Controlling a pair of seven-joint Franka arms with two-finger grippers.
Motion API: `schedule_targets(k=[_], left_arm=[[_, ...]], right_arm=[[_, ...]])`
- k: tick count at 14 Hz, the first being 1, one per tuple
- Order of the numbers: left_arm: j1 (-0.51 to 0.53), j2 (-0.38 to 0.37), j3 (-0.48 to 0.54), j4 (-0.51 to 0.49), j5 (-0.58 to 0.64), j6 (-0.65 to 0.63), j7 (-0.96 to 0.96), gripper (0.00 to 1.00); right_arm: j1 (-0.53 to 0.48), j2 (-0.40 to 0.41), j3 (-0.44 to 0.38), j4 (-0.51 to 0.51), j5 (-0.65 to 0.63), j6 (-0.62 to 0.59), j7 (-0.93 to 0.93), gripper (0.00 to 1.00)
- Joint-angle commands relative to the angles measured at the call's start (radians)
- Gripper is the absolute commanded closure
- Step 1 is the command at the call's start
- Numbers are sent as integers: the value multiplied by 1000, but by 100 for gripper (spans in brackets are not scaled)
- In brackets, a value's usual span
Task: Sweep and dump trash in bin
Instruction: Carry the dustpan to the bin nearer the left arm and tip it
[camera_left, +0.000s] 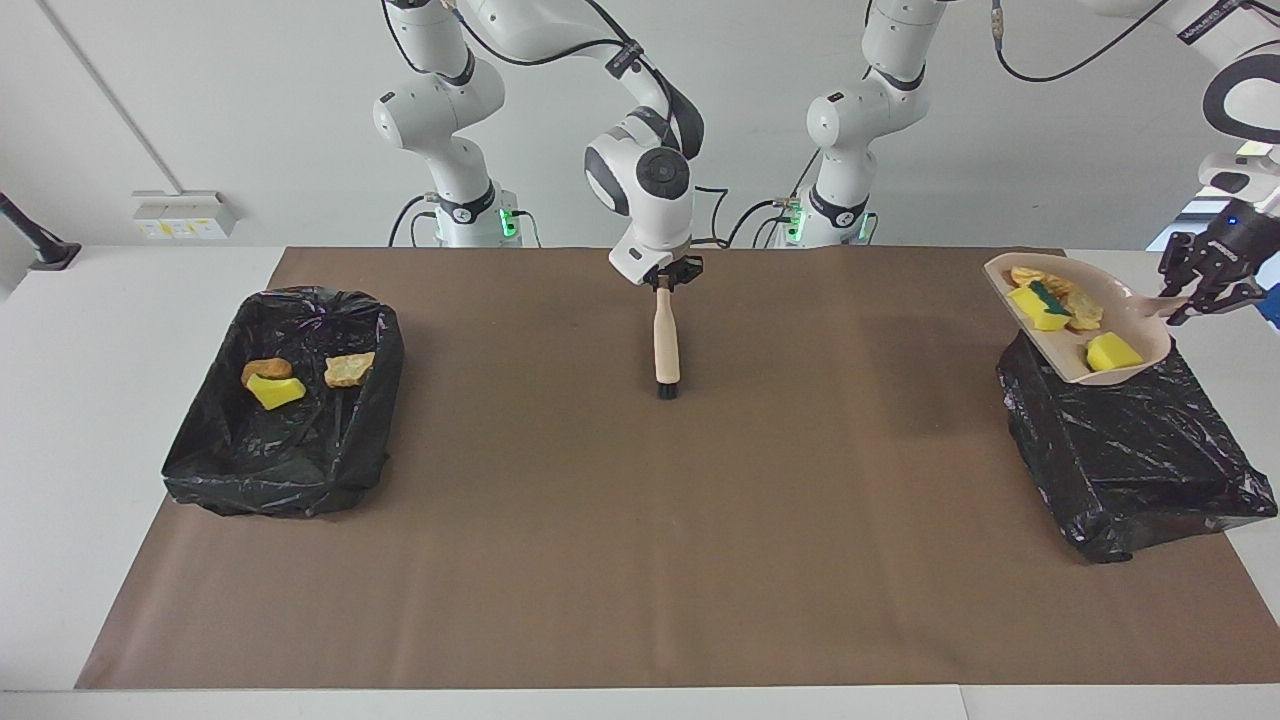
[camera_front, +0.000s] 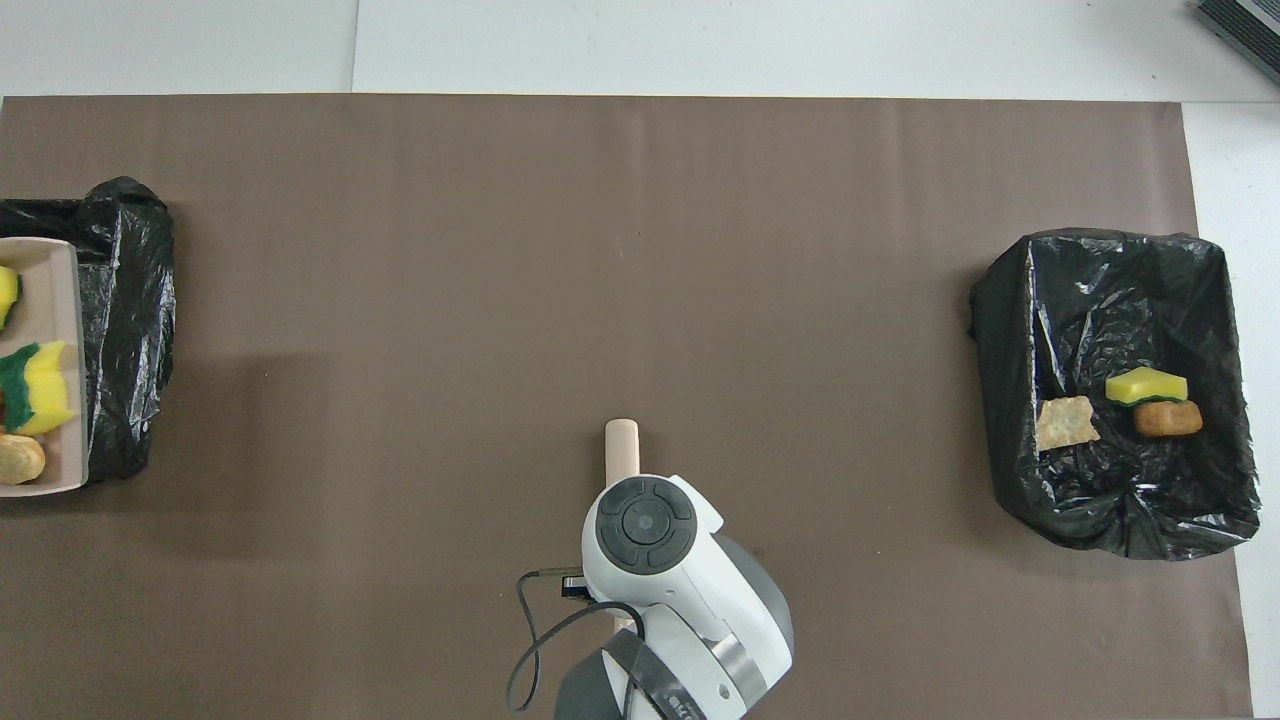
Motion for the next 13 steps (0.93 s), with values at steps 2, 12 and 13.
schedule_targets(k=[2,12,13], left_arm=[[96,152,-26,155,10,77,240,100],[-17,196,-23,175,656,283,-165,100],[-31,196,-21,174,685,281,-176,100]], right_arm=[[-4,-9,-2,-21,16,17,-50,45],[-163,-15,-13,131,-150,16,-56,0],[-199,-18,-11,144,-154,17,-77,0]])
